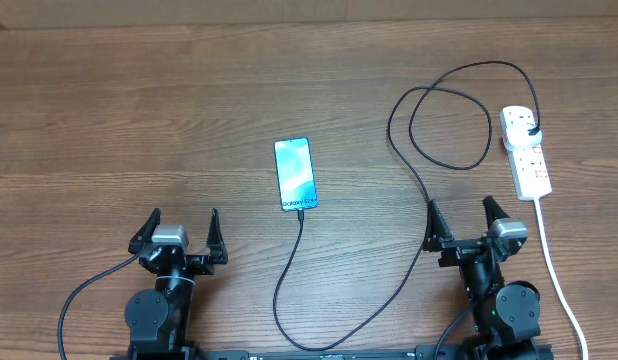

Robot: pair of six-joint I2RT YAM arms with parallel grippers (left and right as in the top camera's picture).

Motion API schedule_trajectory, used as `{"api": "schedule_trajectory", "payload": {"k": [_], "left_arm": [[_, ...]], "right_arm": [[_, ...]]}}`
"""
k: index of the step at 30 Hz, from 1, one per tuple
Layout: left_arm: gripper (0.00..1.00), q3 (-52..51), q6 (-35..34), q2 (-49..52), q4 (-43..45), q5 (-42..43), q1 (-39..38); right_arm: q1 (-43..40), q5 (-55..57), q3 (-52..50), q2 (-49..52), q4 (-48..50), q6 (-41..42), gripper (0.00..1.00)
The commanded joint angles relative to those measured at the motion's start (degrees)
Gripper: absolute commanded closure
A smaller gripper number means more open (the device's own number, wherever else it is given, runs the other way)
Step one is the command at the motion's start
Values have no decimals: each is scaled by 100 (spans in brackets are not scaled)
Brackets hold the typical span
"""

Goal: Plug charger to phone and switch on socket

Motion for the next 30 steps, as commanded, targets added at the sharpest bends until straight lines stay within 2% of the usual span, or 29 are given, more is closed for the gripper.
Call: {"api": "schedule_trajectory", "payload": {"k": [1, 7, 13, 30], "left_arm": [[0, -22, 146, -61, -9, -24, 35], [0, -22, 146, -61, -9, -24, 35], [0, -22, 146, -61, -9, -24, 33], [0, -22, 146, -61, -9, -24, 35]], "right_arm": [[-83, 2, -61, -63, 2, 13, 0], [-306, -258, -61, -63, -31, -83, 0], [-433, -656, -61, -63, -68, -918, 0], [-435, -595, -61, -63, -55, -907, 0]]}}
